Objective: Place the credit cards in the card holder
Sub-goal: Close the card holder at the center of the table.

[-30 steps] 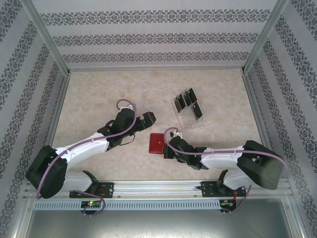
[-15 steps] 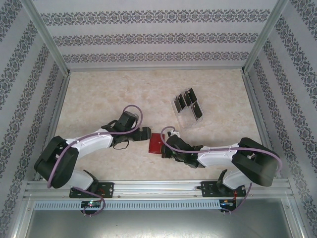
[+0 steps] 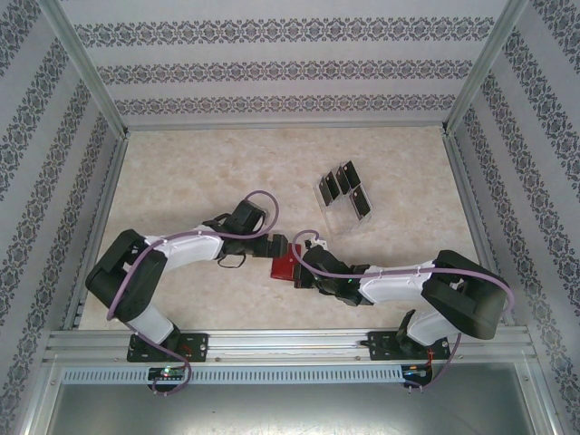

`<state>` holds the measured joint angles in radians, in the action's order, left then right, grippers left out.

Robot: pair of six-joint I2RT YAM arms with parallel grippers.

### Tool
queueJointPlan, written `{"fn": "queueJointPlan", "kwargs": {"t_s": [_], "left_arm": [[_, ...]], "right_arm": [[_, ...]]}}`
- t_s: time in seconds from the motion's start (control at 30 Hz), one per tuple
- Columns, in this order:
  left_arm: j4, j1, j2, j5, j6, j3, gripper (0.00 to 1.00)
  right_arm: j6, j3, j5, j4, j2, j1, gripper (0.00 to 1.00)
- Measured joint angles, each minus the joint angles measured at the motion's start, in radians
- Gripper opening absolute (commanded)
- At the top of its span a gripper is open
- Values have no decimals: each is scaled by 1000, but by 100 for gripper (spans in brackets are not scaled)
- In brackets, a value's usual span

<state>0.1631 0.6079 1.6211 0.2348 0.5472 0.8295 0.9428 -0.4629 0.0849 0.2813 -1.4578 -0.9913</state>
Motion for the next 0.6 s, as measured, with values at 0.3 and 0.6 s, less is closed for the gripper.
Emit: {"fn": "queueJointPlan", "kwargs": {"t_s": [0.3, 0.6], "left_arm": [[131, 39, 86, -140, -70, 118, 100], [164, 53, 88, -193, -77, 123, 100]], "right_arm": [[-7, -45, -7, -192, 172, 27, 6], [-38, -118, -7, -459, 333, 136, 35]]}}
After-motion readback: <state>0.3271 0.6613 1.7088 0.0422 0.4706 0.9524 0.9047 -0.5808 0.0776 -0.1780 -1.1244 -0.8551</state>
